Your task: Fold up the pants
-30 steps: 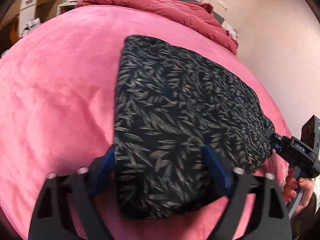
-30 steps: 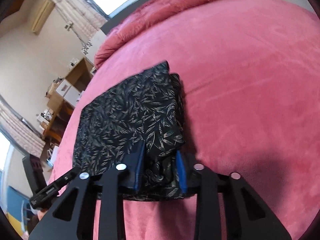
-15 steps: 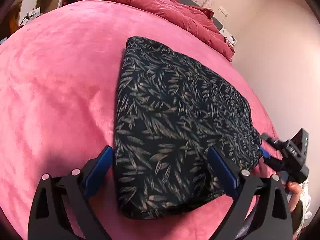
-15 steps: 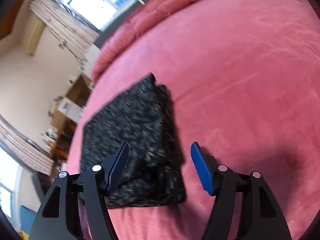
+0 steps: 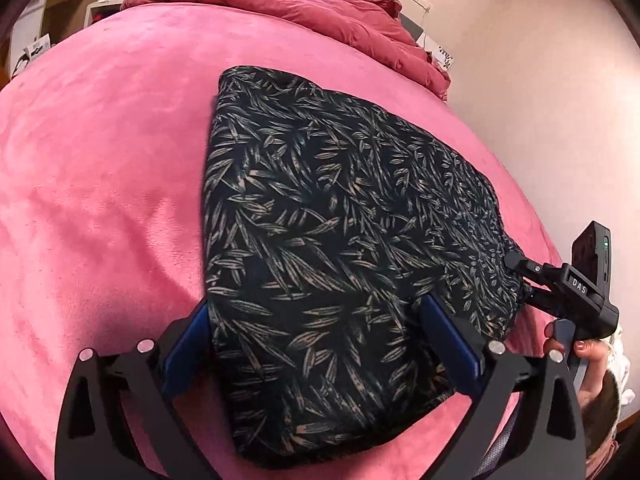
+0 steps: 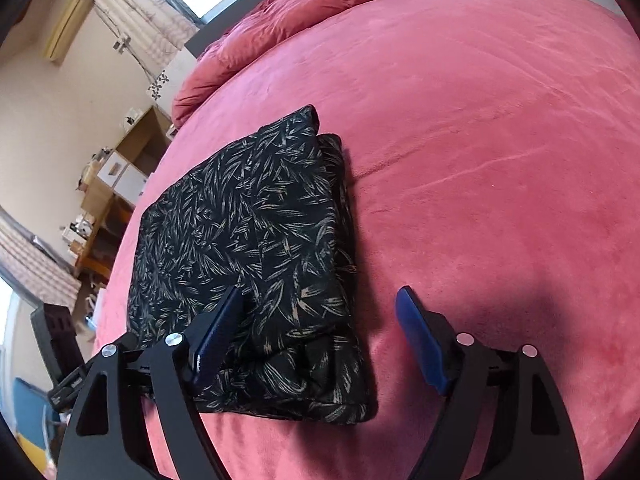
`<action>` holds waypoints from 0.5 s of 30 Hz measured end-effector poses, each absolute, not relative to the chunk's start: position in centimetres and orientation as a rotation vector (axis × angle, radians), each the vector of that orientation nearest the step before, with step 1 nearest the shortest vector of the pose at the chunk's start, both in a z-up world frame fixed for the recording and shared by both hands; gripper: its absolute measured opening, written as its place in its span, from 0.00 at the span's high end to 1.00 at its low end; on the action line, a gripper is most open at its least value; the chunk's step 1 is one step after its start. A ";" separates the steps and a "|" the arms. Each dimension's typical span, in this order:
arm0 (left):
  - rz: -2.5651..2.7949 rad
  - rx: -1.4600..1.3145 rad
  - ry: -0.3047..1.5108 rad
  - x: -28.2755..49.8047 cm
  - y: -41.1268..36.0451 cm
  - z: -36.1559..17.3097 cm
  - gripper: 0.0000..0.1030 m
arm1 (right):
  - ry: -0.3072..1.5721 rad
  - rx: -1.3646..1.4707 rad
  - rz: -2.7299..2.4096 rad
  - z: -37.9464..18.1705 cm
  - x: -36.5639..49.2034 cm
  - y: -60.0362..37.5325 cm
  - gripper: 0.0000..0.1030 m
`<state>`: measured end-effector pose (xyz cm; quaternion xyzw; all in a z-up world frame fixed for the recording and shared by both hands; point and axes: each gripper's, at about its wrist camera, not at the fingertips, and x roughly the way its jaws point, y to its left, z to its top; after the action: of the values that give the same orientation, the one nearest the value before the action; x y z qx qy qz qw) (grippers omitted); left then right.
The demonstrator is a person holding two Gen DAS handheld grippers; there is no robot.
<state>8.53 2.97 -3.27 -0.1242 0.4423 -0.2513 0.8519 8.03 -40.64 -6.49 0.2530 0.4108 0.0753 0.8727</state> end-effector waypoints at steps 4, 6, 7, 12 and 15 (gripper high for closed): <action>-0.561 -0.284 0.928 8.8 2.7 -3.1 0.02 | 0.858 0.524 0.174 -6.4 8.2 -40.5 0.24; -0.566 -0.307 0.936 9.2 2.9 -3.1 0.02 | 0.865 0.530 0.201 -6.3 8.9 -40.2 0.24; -0.570 -0.325 0.941 9.5 3.0 -3.1 0.02 | 0.868 0.540 0.214 -6.3 9.2 -40.0 0.24; -0.594 -0.341 0.950 10.4 3.2 -3.2 0.03 | 0.891 0.601 0.267 -6.6 10.5 -40.4 0.24; -0.601 -0.291 0.952 11.0 3.1 -3.3 0.05 | 0.906 0.614 0.311 -6.6 11.1 -40.9 0.27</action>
<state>10.99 3.13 -3.31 -0.1375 0.4498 -0.2841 0.8355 11.10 -40.89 -6.65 0.2907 0.4288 0.1474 0.8425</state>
